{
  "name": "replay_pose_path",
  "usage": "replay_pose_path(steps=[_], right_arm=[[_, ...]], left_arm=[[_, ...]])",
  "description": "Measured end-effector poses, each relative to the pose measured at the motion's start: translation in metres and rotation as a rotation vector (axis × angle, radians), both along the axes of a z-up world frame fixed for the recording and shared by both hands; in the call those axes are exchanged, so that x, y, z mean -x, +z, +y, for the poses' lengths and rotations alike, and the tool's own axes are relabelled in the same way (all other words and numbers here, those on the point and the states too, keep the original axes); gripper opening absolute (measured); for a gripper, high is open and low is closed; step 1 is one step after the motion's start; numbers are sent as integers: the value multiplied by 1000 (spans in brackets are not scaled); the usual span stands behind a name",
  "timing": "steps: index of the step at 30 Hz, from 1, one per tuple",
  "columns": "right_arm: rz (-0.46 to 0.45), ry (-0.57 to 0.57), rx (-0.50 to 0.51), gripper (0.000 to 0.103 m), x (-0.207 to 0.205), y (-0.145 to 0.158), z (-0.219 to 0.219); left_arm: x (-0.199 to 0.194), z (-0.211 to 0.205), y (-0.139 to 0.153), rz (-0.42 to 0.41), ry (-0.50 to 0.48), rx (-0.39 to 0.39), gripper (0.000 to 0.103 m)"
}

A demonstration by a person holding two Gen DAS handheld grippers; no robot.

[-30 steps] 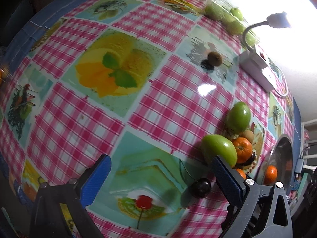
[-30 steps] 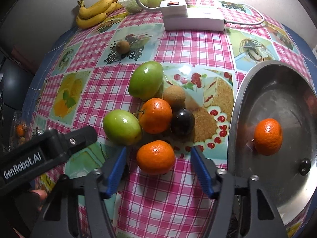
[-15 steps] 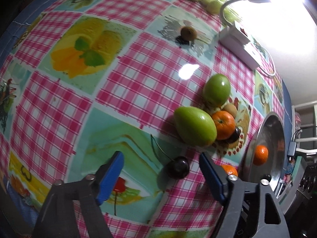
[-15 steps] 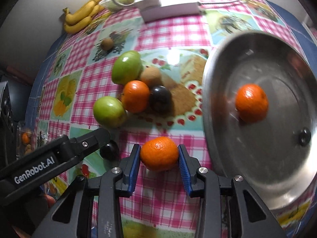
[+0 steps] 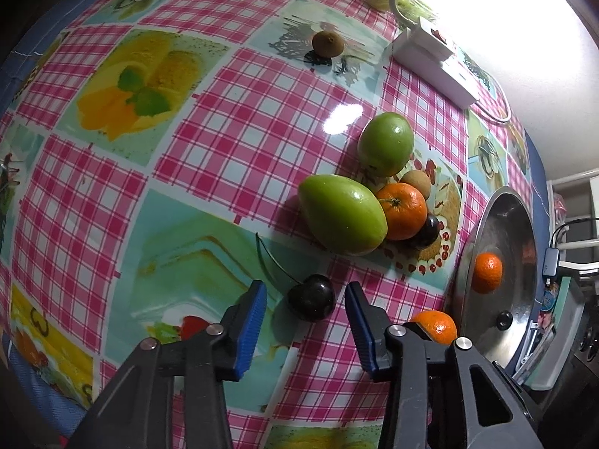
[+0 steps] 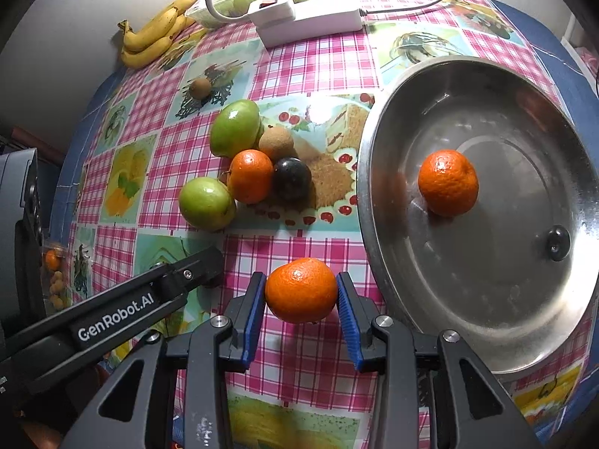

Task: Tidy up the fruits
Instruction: 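Grasp the dark cherry by its body with the left tool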

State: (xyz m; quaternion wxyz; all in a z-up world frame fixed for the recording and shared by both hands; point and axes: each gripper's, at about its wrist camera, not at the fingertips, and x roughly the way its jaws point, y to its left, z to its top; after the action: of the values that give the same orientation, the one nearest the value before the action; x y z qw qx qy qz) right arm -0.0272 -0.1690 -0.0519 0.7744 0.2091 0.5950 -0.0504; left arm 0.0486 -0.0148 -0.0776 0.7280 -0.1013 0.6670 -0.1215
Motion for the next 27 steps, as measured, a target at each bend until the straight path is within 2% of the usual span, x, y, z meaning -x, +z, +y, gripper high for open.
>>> replay_pose_path(steps=[9, 17, 27], right_arm=[[11, -9, 17, 39, 1, 0, 0], [14, -9, 23, 39, 4, 2, -1], [20, 0, 24, 39, 3, 1, 0]], left_arm=[[-2, -5, -2, 10, -2, 16, 38], [-2, -8, -2, -6, -15, -8, 30], [0, 2, 0, -4, -7, 5, 28]])
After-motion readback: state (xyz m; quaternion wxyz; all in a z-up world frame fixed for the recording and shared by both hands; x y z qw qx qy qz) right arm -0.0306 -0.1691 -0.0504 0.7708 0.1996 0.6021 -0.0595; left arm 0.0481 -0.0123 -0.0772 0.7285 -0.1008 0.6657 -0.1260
